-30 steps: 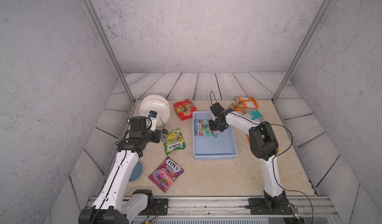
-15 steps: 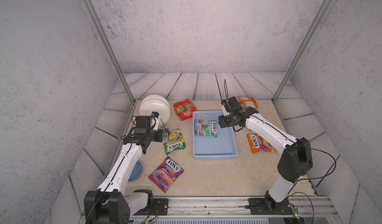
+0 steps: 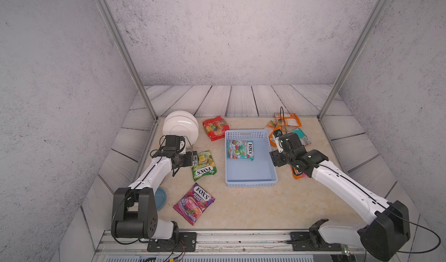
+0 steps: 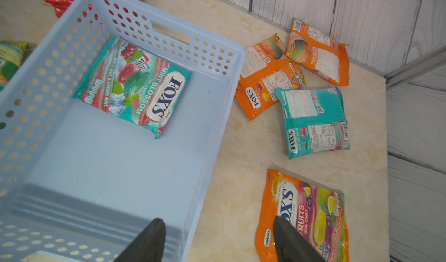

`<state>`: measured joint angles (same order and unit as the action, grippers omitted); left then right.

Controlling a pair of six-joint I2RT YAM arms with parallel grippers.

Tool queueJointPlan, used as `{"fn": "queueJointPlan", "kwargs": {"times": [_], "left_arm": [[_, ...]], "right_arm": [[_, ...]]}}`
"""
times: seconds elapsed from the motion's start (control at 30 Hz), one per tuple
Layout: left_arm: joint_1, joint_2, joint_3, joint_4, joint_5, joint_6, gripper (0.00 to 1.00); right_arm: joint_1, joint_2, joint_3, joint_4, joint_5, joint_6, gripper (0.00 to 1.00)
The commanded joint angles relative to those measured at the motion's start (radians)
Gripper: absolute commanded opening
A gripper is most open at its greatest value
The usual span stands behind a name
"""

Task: Put the candies in the basket
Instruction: Pick up the candy at the center of the board.

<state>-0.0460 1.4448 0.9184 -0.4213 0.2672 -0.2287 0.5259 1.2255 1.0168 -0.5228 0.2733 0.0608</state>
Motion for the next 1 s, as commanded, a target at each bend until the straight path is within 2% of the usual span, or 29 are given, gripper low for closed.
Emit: {"fn": "queueJointPlan", "kwargs": {"times": [0.0,0.1,0.2,0.43,0.6,0.77,0.97], "left_arm": [[0.01,0.041,0.009,0.022,0.02,-0.047,0.96],[0.013,0.075,0.023,0.017,0.012,-0.055,0.94],[0.018,0.116,0.028,0.024,0.024,-0.066,0.91],[0.02,0.193,0.043,0.031,0.057,-0.083,0.88],[0.019,0.251,0.061,0.029,0.09,-0.089,0.86],[0.018,0.29,0.069,0.042,0.106,-0.095,0.8],[0.017,0.3,0.07,0.041,0.089,-0.09,0.58]], "right_arm": [[-0.003,-0.083,-0.078,0.138,0.061,-0.046,0.8],[-0.003,-0.12,-0.132,0.167,0.058,-0.06,0.81],[-0.003,-0.189,-0.212,0.243,0.058,-0.062,0.88],[-0.003,-0.313,-0.312,0.291,0.084,-0.118,0.95],[-0.003,-0.388,-0.382,0.36,0.083,-0.163,0.97],[-0.003,-0.427,-0.417,0.416,0.065,-0.182,0.98],[-0.002,-0.45,-0.439,0.452,0.065,-0.205,0.99]]}}
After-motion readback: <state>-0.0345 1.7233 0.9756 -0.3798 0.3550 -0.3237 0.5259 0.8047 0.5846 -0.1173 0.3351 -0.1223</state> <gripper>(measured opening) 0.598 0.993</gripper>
